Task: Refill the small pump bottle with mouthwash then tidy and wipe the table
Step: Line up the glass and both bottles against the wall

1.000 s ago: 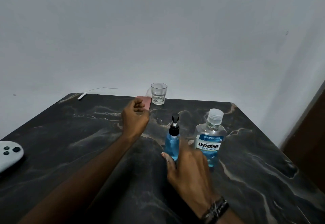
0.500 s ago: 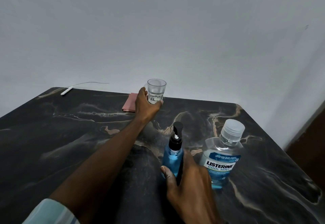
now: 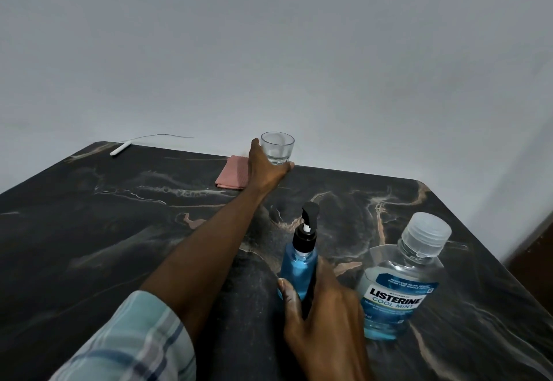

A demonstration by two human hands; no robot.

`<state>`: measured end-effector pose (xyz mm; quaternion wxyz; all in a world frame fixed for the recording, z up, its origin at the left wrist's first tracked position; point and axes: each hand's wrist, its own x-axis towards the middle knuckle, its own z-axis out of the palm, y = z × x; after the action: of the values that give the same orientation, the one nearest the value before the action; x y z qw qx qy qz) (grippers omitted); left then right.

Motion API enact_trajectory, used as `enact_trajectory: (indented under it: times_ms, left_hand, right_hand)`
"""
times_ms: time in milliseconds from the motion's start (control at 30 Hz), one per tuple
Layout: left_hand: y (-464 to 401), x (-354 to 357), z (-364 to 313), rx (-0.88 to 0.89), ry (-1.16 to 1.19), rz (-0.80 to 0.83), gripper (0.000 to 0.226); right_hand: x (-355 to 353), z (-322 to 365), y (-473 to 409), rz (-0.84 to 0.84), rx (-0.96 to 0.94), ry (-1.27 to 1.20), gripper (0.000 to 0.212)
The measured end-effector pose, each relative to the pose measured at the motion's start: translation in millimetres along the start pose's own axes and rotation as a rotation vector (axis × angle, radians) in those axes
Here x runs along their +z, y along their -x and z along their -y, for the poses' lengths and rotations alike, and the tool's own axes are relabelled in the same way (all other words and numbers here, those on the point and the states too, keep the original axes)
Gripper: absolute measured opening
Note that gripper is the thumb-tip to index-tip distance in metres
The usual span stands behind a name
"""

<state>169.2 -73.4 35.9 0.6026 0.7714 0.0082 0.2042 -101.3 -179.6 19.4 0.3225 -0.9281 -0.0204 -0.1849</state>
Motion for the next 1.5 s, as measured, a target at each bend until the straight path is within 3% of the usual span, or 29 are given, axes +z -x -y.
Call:
enact_trajectory:
  times_ms: [233, 300, 400, 500, 533, 633, 700, 1033, 1300, 1500]
  left_hand:
    - [-24.1, 14.9, 7.5, -0.043, 0.027, -0.075, 0.096]
    - [-28.8, 19.5, 11.5, -0.056, 0.032, -0.096, 0.094]
    - [-31.4, 23.7, 18.8, -0.051, -0.005, -0.141, 0.082]
    - [-29.1, 23.2, 18.8, -0.051, -0.038, -0.173, 0.077]
    - [-27.2, 22.1, 17.7, -0.047, -0.05, -0.181, 0.077]
    - [-16.6, 12.1, 9.1, -0.031, -0.078, -0.198, 0.08]
    - [-8.6, 1.3, 0.8, -0.006, -0.079, -0.203, 0.083]
    - [71.5, -79.7, -43.6, 0.076, -0.022, -0.128, 0.083]
    - [165.1, -133.9, -68.1, 0.124, 0.06, -0.087, 0.062]
    - [216.2, -155.7, -61.8, 0.138, 0.118, -0.082, 0.061]
  right_hand:
    - [-0.4, 4.4, -4.8, 0.007, 0.099, -0.038, 0.063]
    - [5.5, 9.9, -9.0, 0.014, 0.161, -0.157, 0.052]
    - [5.8, 11.7, -11.9, 0.036, 0.061, -0.081, 0.032]
    - [2.7, 4.6, -6.6, -0.083, 0.04, 0.039, 0.065]
    - [-1.0, 4.4, -4.0, -0.042, 0.004, 0.065, 0.07]
    - [-7.8, 3.6, -4.3, 0.064, 0.037, 0.007, 0.065]
    - [-3.9, -1.0, -3.0, 0.016, 0.001, 0.002, 0.06]
    - [0.0, -2.3, 1.3, -0.039, -0.025, -0.02, 0.041]
    - [-1.4, -4.0, 3.7, -0.068, -0.014, 0.021, 0.043]
    - [-11.0, -6.0, 11.7, -0.07, -0.021, 0.08, 0.041]
